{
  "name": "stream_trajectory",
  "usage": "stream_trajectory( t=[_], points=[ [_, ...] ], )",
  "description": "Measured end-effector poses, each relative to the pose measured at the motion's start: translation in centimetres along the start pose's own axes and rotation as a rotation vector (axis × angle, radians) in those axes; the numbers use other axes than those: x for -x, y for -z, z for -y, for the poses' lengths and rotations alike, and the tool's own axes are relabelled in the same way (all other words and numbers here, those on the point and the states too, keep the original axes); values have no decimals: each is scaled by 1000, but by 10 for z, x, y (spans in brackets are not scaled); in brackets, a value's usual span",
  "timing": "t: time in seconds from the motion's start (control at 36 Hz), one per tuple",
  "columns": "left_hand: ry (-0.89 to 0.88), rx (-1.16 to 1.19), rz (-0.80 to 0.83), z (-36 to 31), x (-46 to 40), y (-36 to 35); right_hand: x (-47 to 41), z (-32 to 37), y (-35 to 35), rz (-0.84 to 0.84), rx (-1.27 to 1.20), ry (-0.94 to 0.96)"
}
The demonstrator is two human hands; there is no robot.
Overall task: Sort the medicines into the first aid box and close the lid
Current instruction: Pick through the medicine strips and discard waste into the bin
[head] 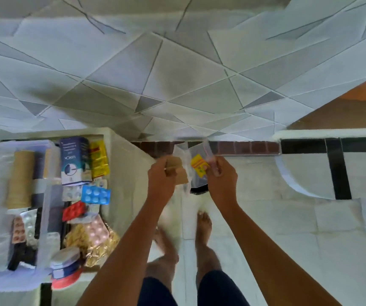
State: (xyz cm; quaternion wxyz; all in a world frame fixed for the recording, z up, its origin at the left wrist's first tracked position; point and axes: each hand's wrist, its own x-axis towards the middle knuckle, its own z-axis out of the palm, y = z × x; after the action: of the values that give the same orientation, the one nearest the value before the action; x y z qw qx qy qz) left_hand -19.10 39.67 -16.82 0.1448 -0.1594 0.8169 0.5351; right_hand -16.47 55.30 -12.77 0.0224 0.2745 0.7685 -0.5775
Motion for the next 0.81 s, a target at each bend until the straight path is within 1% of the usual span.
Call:
stream_trajectory(
  t=[0.06, 0.11, 0.17, 0.25, 0.33, 0.42, 0.5, 0.58, 0.64, 0.69, 0.81],
  points=[
    [61, 78, 57, 20, -12, -19, -24, -37, -4, 8, 37, -25],
    [61, 35, 64, 46, -31, -44, -51, -84, -14, 13, 93, -39],
    [105, 21, 34, 66, -45, -60, -68, -115, -23, -2, 118, -65],
    [181, -29, -1, 118, -76, -93, -98, -168, -42, -26, 159, -47],
    [245, -133, -36, 166, -108, -129, -126, -223, -62, -26, 192, -47],
    [249, -214, -124, 206, -136, -163, -150, -277, -80, 5, 220, -73],
    [272, -268, -138, 262, -162, -200, -178, -336, -100, 34, 256, -120],
    [270, -255, -162, 312, -185, -229, -208, -390, -123, 31, 290, -135],
    [288, -260, -134, 335, -196, -243, -223, -420, -137, 38, 327, -176],
    [303, -200, -106, 363, -207, -260, -236, -451, -149, 52, 368, -215],
    [330, -140, -60, 395, -218, -278, -252, -480, -158, 141, 429, -194]
  ],
)
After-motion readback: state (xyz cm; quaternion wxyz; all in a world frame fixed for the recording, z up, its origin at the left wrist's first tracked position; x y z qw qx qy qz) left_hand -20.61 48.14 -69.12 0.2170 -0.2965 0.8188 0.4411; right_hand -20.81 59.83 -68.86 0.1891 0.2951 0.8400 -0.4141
